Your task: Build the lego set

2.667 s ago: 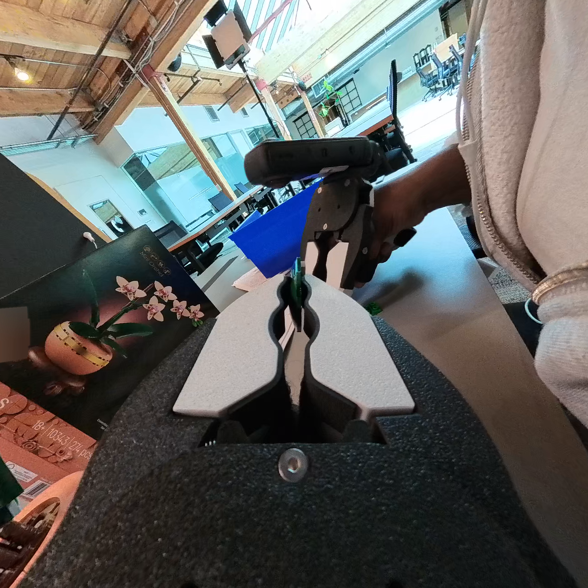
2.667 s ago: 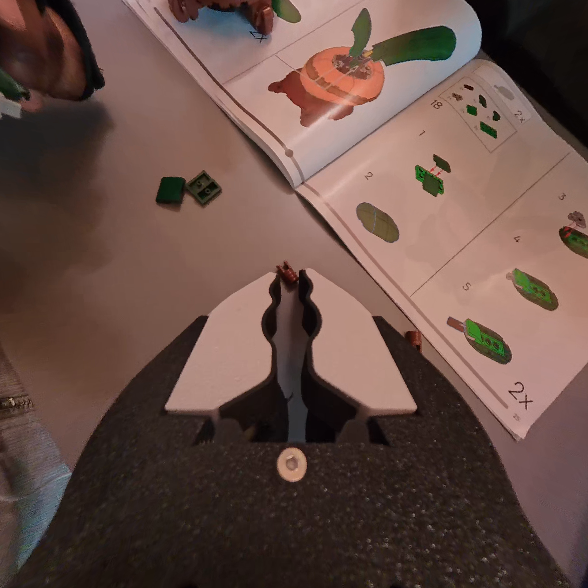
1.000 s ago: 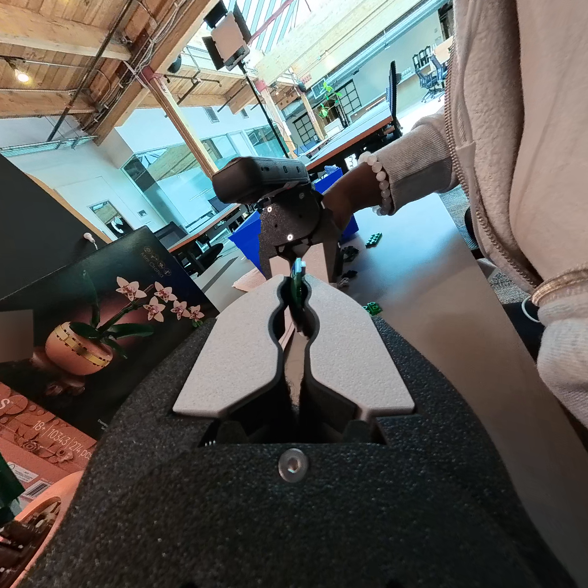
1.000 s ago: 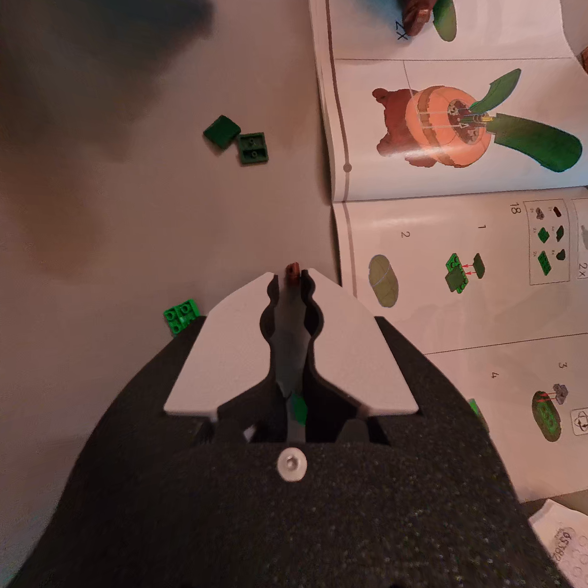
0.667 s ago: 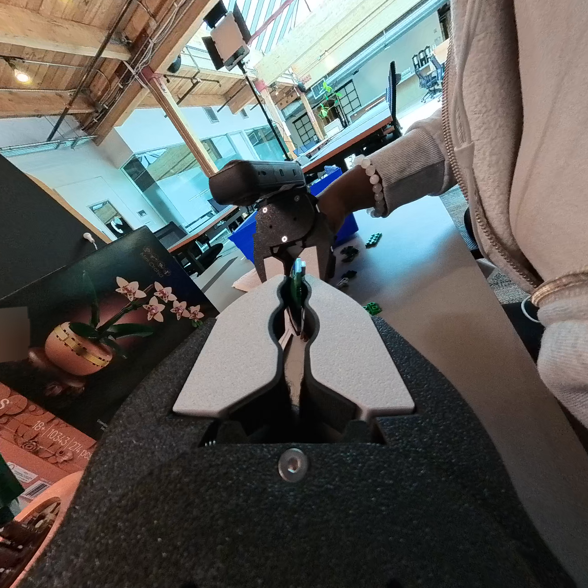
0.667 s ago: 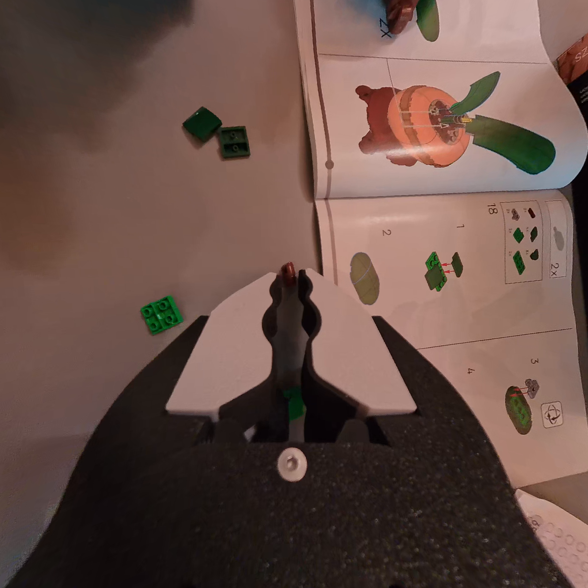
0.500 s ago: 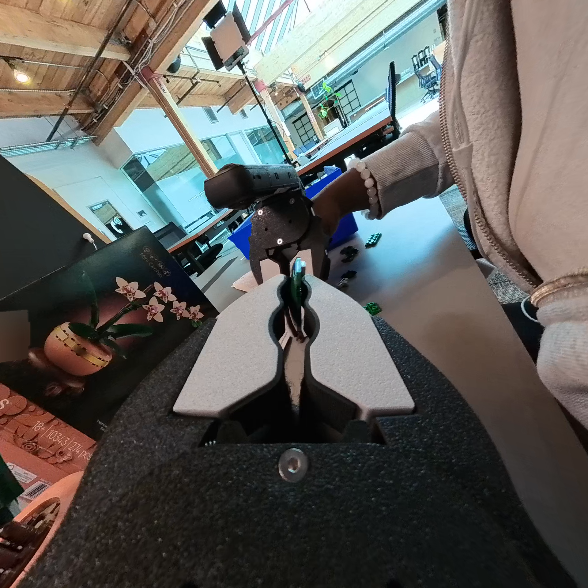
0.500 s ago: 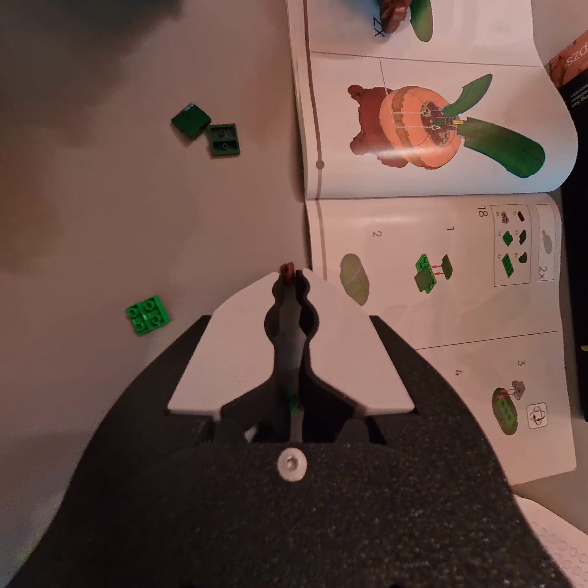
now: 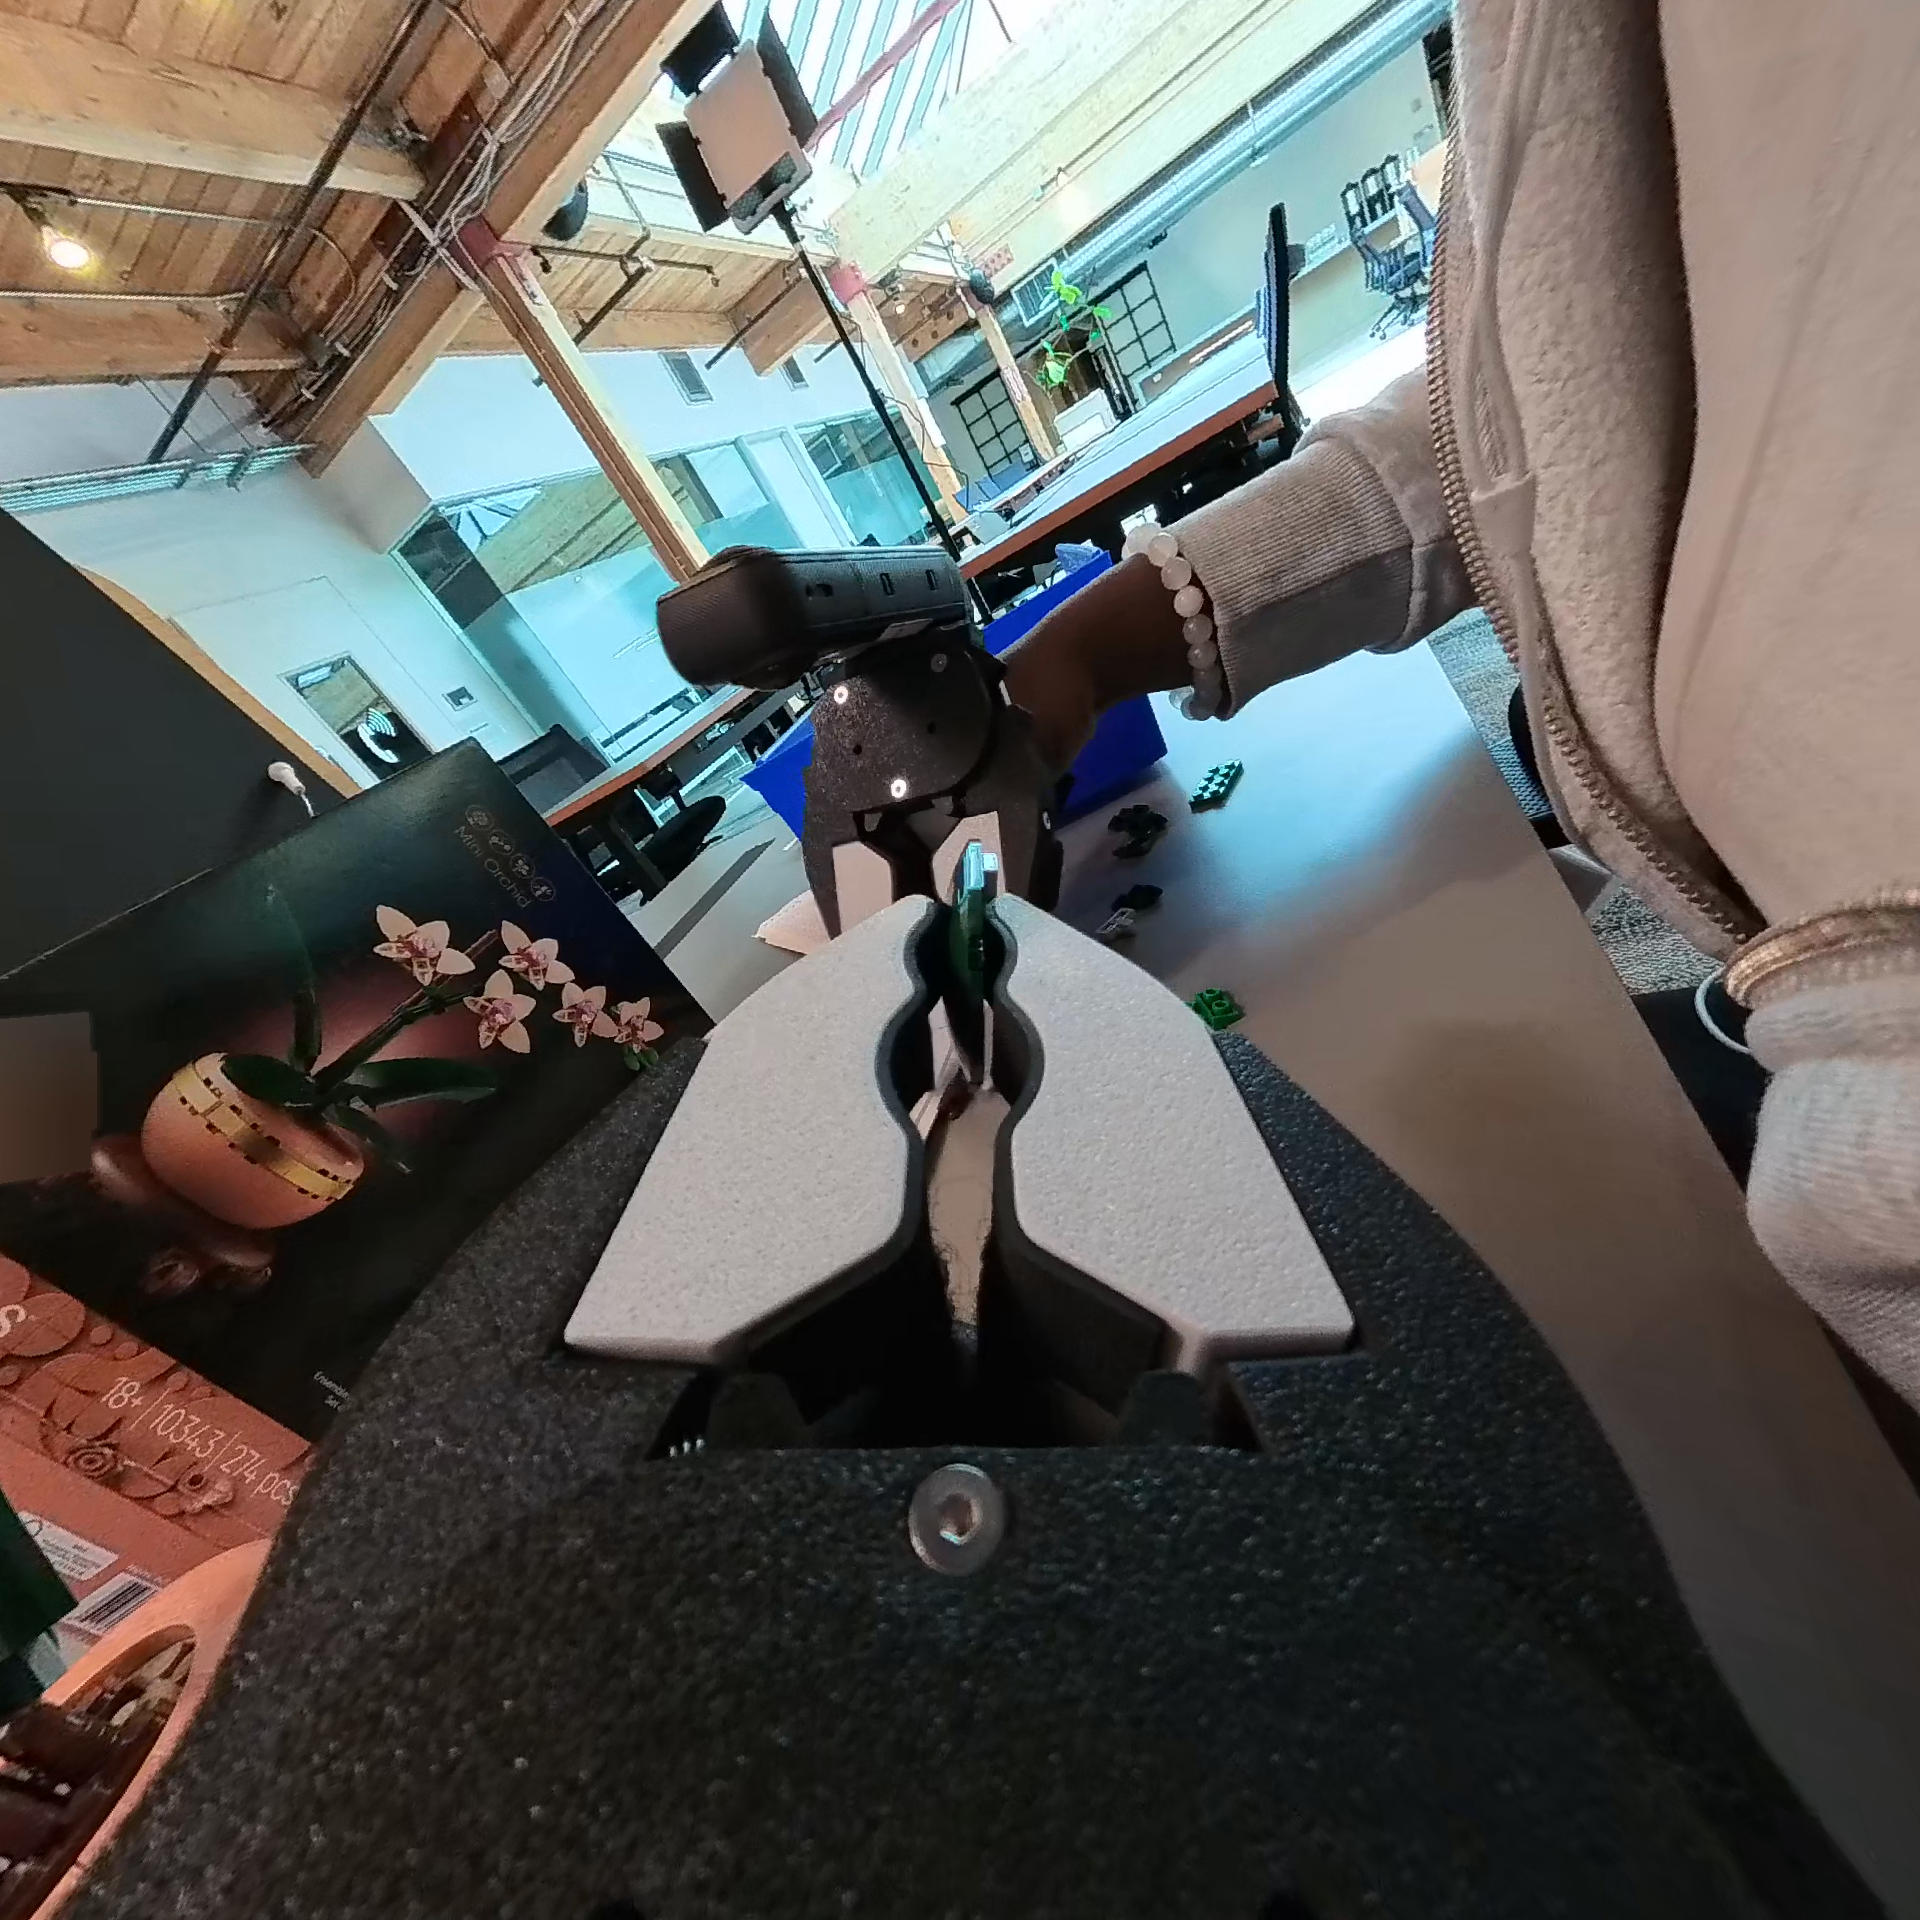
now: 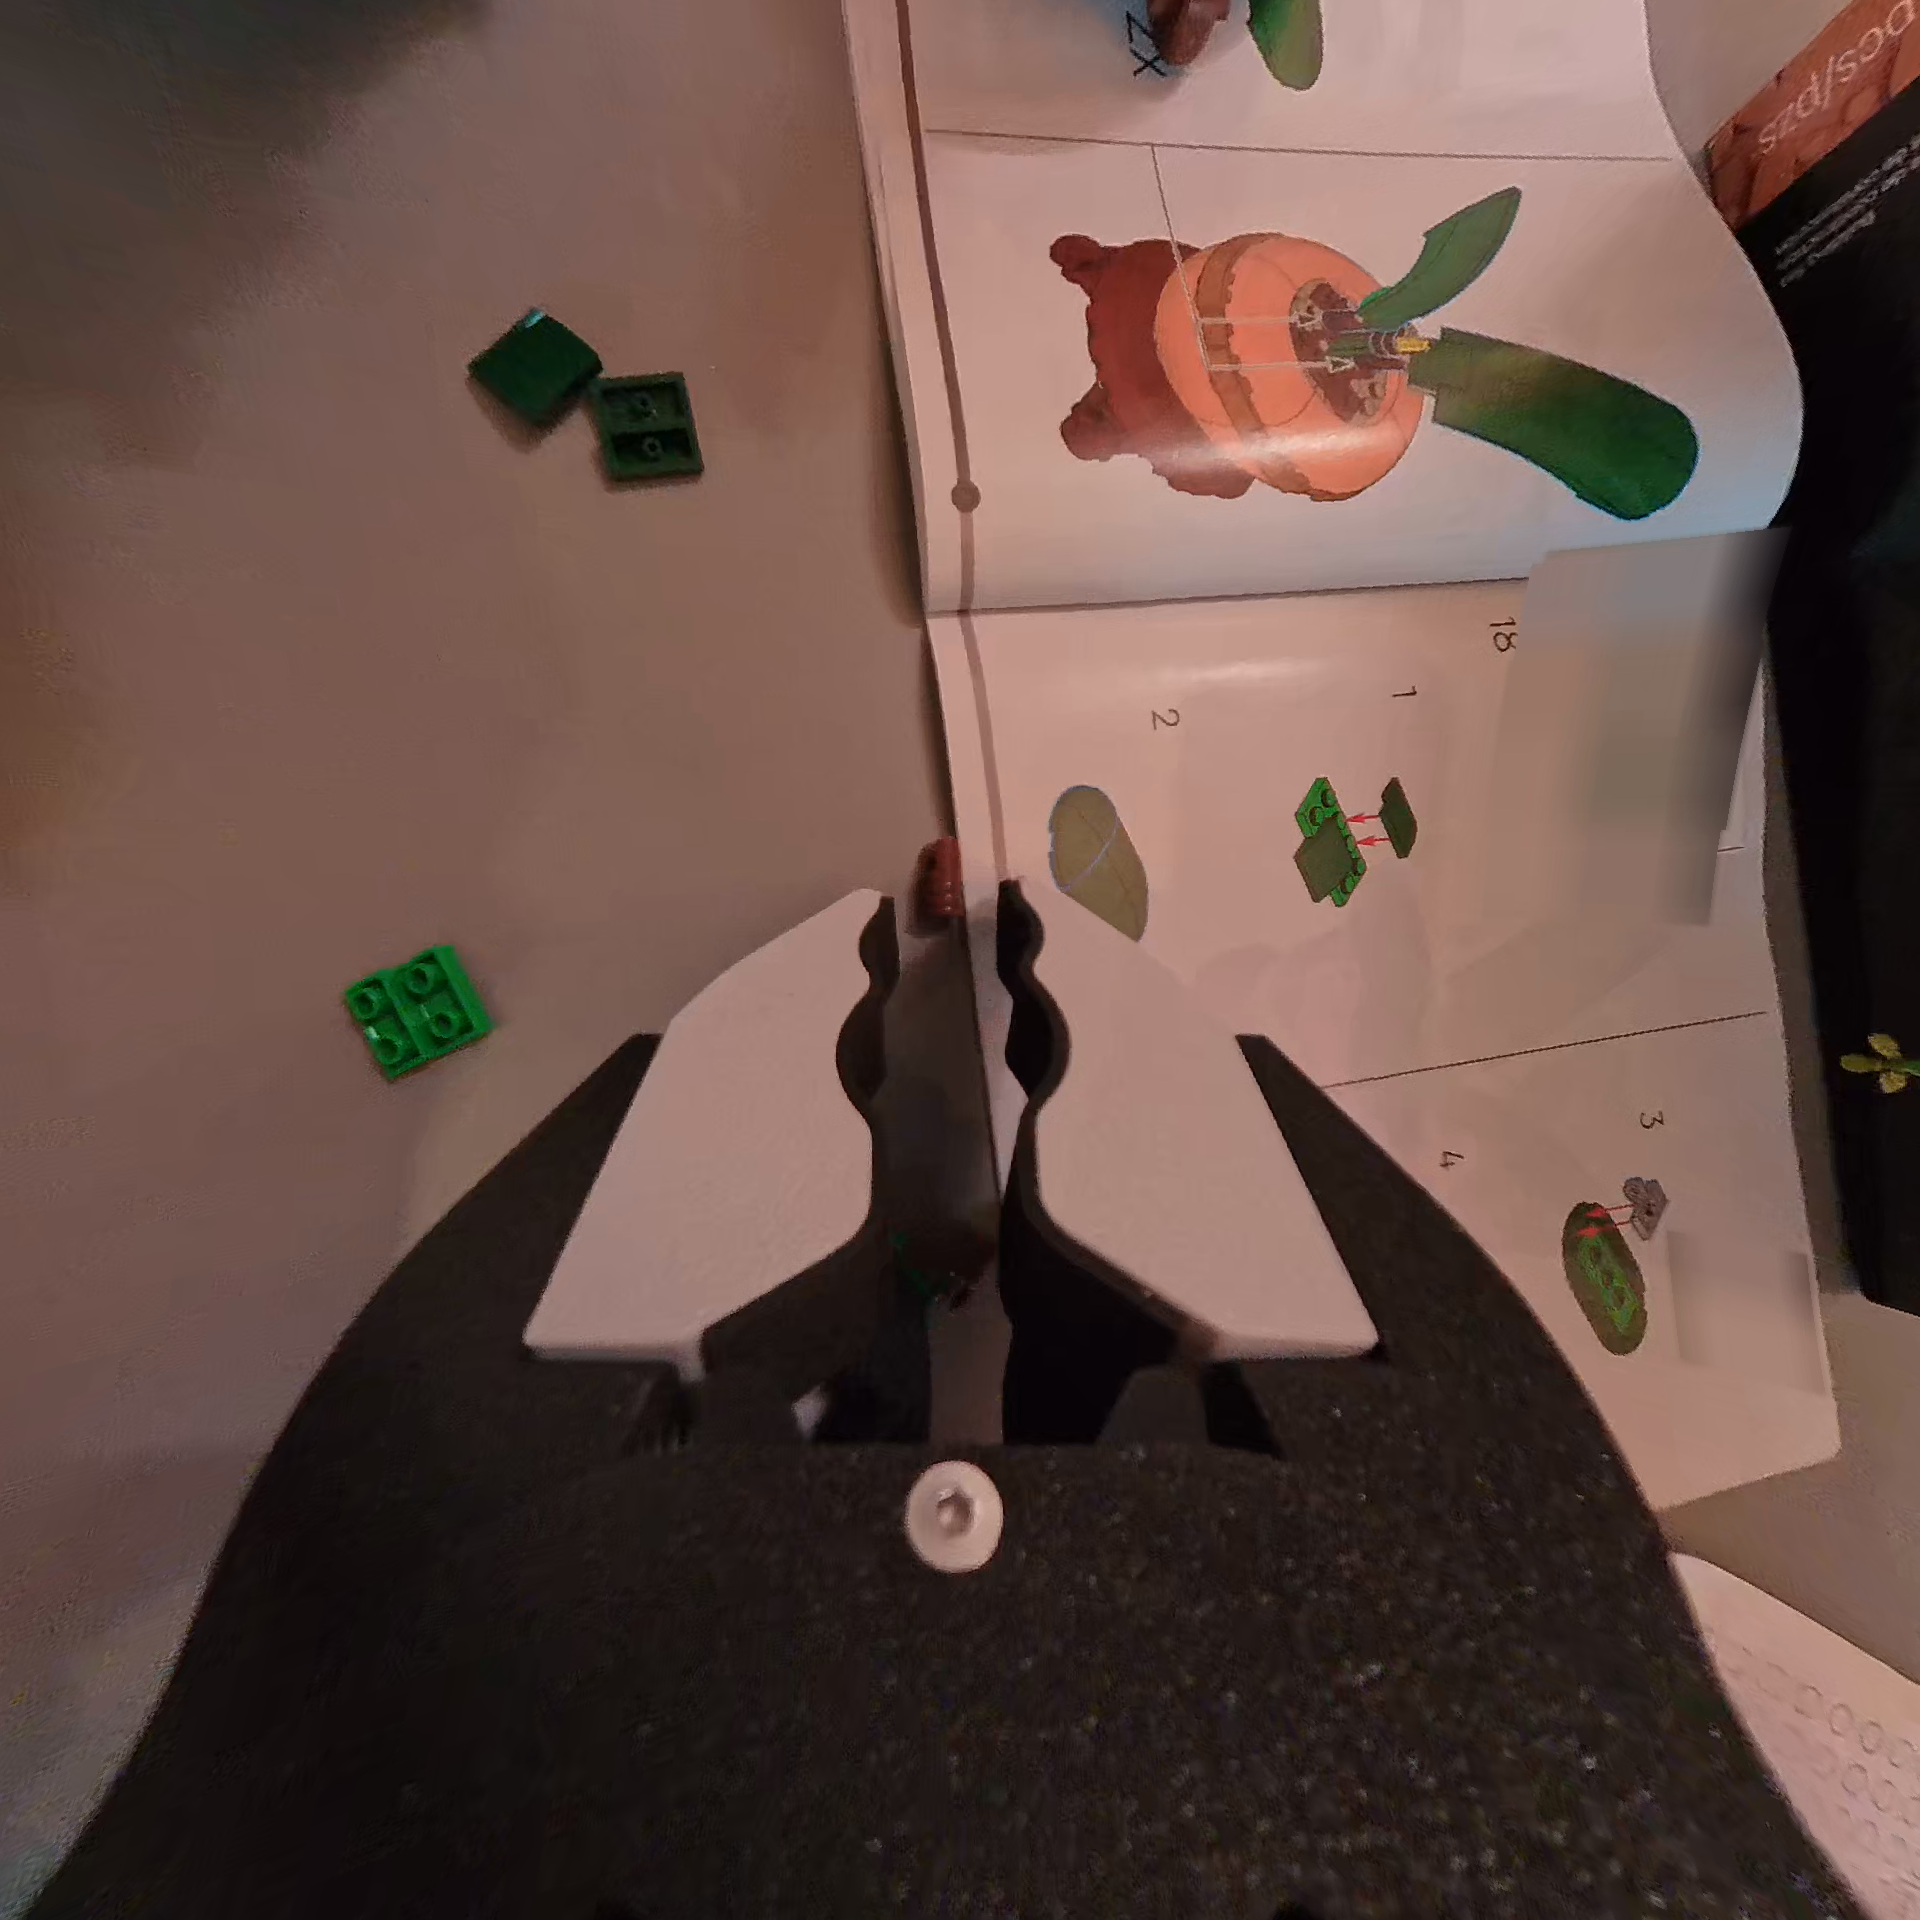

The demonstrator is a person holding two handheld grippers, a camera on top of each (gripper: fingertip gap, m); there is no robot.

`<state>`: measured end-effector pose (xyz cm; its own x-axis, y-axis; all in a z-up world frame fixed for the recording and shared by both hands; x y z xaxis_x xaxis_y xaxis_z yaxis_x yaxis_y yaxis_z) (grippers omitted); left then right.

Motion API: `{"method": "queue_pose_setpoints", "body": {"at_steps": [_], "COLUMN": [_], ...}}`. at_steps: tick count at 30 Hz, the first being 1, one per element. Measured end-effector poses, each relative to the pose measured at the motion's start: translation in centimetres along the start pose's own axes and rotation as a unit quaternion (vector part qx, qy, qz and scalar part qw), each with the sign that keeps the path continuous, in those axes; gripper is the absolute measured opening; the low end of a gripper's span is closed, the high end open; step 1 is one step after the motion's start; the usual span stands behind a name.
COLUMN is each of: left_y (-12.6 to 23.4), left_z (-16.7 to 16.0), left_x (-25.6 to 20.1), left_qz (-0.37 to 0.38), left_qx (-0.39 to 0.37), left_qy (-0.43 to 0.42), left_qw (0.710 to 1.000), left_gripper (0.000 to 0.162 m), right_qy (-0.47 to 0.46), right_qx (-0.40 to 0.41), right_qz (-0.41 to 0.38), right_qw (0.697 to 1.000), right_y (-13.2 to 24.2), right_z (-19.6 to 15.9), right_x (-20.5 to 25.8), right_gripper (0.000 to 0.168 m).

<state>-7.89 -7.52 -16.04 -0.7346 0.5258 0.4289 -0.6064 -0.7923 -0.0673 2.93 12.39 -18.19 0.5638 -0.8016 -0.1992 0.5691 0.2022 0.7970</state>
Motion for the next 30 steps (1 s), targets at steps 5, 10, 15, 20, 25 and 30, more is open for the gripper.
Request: {"method": "queue_pose_setpoints", "body": {"at_steps": [5,10,15,20,25,30], "left_y": [0.02,0.0,-0.01,-0.01,0.07,0.12], "left_z": [0.0,-0.03,-0.03,0.0,0.01,-0.03], "left_x": [-0.02,0.0,-0.01,-0.05,-0.04,0.0], "left_qz": [0.001,0.001,0.002,0.002,0.003,0.005], "left_qx": [0.0,0.0,0.0,0.001,0.001,0.002], "left_qy": [0.0,0.0,-0.001,-0.001,-0.001,-0.001], "left_qw": [1.0,1.0,1.0,1.0,1.0,1.0], "left_gripper": [0.005,0.005,0.005,0.005,0.005,0.005], "right_qy": [0.012,0.046,0.037,0.036,0.036,0.021], "right_qx": [-0.003,-0.018,-0.014,-0.005,-0.008,-0.009], "right_qz": [-0.02,-0.017,-0.012,-0.004,0.005,0.011], "right_qw": [1.0,0.999,0.999,0.999,0.999,1.0], "right_y": [0.38,0.46,0.07,-0.11,-0.2,-0.2], "right_z": [-0.04,0.43,0.25,0.19,0.18,0.14], "right_x": [-0.09,0.75,0.56,0.34,0.29,0.22], "right_gripper": [0.016,0.007,0.006,0.007,0.007,0.007]}}
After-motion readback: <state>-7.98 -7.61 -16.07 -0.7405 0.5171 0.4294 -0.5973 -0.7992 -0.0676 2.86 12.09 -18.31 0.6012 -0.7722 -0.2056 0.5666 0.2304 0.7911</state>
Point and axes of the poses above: each gripper's, where its closed fingertips meet, y back along the fingers, z out of its top, x = y × z across the jaws, the point moved 9 cm from there along y, back along the fingers, and after that the axes turned 4 degrees about y, right-handed, at the moved point
